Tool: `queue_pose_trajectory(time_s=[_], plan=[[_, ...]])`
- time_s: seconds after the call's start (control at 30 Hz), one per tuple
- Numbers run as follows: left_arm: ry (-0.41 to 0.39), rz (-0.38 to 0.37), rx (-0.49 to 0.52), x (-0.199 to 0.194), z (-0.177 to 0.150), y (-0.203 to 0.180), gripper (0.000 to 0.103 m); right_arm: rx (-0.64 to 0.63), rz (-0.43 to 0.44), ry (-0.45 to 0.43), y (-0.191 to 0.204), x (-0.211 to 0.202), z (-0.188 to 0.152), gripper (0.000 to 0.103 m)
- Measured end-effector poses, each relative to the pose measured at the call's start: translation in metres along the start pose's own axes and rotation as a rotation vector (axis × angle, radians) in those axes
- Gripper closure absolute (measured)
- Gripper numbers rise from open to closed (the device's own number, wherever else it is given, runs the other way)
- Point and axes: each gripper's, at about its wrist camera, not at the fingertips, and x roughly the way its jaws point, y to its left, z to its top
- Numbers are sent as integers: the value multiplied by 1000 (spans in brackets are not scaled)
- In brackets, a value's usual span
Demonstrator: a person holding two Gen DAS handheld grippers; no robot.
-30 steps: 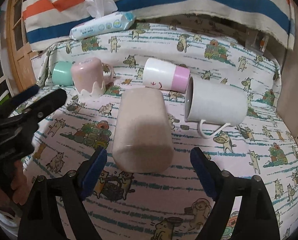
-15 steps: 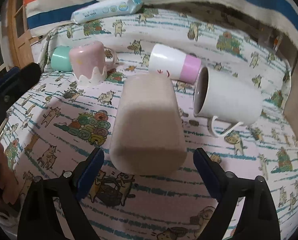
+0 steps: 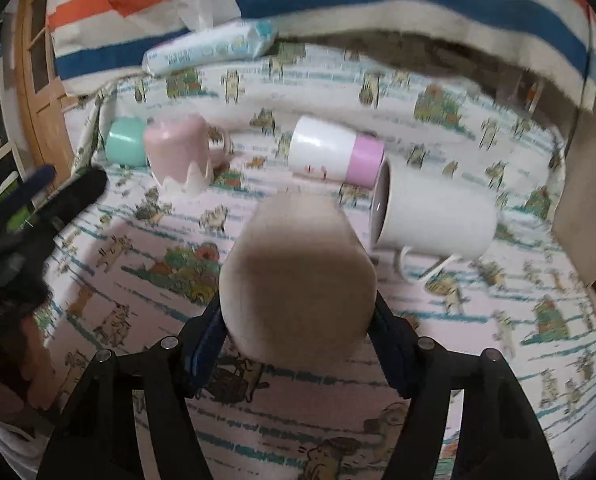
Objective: Flip cup upside down
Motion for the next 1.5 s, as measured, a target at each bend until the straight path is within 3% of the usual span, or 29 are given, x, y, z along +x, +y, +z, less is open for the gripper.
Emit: queue_pose_trajectory(time_s=[0.17, 0.57, 1.03, 1.23, 1.3, 1.5], plan=[[1, 0, -1, 0, 0, 1, 0, -6, -13, -40, -1, -11, 13, 34], [2, -2, 5, 0, 0, 1, 0, 8, -24, -43, 1, 11, 32, 34], [2, -2, 21, 1, 0, -3, 0, 46, 8, -88, -8, 11, 33, 34], [3, -1, 20, 2, 0, -3, 0, 63, 20, -167, -14, -6, 29, 25], [2, -1, 19, 1, 0, -3, 0, 69, 17, -200, -16, -13, 27, 15], [3, -2, 20, 1, 0, -3, 0, 98, 18, -371, -32, -42, 15, 1]])
